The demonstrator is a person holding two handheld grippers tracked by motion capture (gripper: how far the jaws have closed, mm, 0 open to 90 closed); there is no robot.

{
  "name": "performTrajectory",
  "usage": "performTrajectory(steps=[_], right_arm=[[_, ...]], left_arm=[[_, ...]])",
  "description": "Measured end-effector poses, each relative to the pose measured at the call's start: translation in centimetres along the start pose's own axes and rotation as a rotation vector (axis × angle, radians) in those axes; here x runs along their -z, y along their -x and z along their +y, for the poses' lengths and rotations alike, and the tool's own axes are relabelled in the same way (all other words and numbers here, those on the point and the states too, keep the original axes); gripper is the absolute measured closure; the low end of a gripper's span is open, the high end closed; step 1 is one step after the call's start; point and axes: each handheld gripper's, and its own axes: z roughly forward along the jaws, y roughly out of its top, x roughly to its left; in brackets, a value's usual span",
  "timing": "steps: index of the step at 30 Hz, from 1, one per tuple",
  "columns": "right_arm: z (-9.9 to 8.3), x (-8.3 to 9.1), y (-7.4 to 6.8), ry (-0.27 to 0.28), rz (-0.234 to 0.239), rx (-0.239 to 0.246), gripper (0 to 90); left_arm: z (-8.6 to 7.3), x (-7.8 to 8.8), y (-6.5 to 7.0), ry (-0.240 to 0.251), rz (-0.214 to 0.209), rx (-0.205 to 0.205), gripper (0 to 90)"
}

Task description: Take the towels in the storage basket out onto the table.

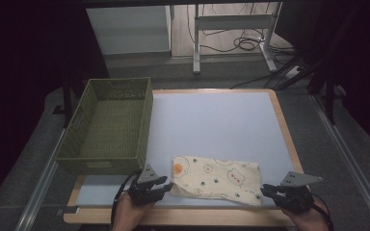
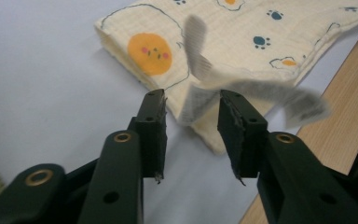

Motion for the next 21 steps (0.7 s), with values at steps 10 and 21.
performTrajectory(steps=[10, 21], right_arm=[[0.2, -1.0, 1.6, 0.003, -0.024, -0.042, 73.0], [1.8, -2.1, 3.0, 0.040, -0.044, -0.072, 73.3]], left_arm=[[-0.4, 0.3, -1.1, -0.026, 0.050, 0.045, 59.1], [1.6, -2.3, -1.9, -0.026, 0.051, 0.053, 63.8]])
